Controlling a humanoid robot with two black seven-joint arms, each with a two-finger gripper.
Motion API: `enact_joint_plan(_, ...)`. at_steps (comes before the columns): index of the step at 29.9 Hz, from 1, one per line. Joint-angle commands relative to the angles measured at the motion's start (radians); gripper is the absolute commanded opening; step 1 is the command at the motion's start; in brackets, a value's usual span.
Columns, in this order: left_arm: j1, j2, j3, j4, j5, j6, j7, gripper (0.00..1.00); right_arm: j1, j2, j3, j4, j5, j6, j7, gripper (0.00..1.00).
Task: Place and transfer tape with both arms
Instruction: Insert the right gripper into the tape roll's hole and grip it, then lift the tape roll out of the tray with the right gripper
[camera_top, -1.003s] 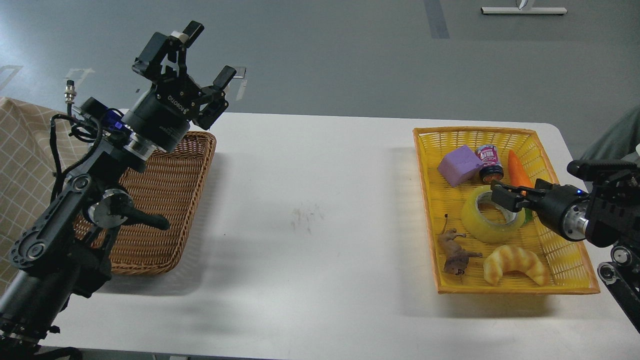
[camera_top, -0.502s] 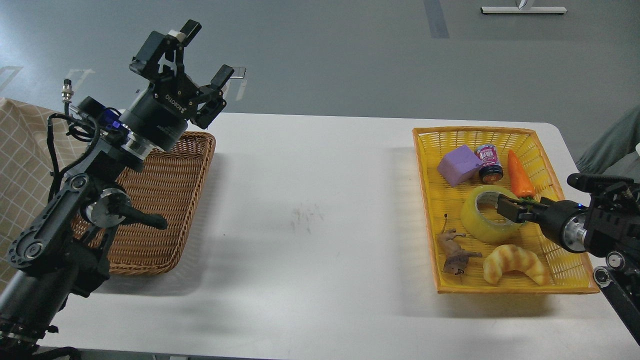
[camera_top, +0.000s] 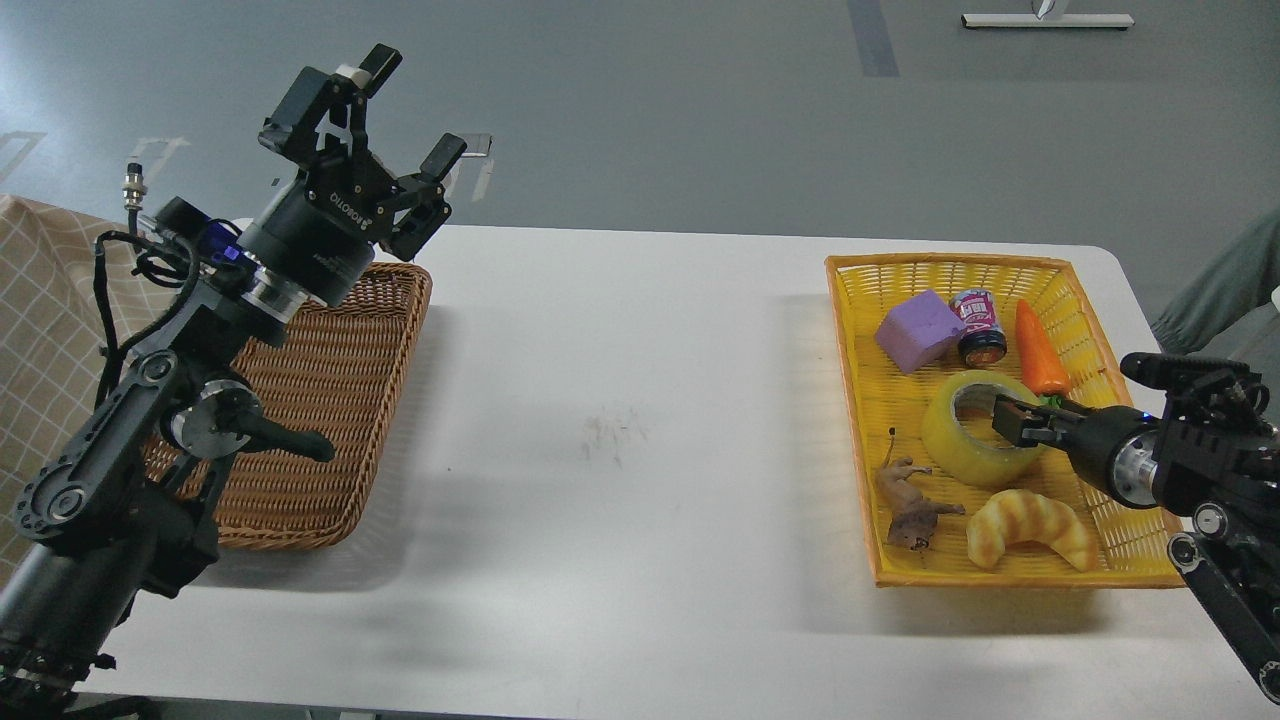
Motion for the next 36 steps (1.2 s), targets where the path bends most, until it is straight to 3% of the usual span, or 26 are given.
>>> enact_joint_plan(1, 0.0, 0.0, 0.0, 0.0, 0.0, 0.0, -0.001, 0.98, 0.001, 0.0, 0.0, 0.0, 0.0, 0.0, 0.0, 0.67)
enact_joint_plan(20, -0.003, 0.014, 0.001, 0.0, 0.0, 0.008, 0.0, 0.98, 0.001, 0.0, -0.003, 0.005, 0.0, 0.012, 0.003, 0.63)
enact_joint_plan(33, -0.004, 0.014, 0.006, 0.003, 0.001, 0.02, -0.001, 0.98, -0.001, -0.009, -0.002, 0.009, 0.0, 0.027, 0.011, 0.31)
enact_joint_plan(36, -0.003, 0.014, 0.006, 0.005, 0.0, 0.022, -0.001, 0.98, 0.004, -0.011, -0.002, 0.011, 0.0, 0.027, 0.011, 0.18)
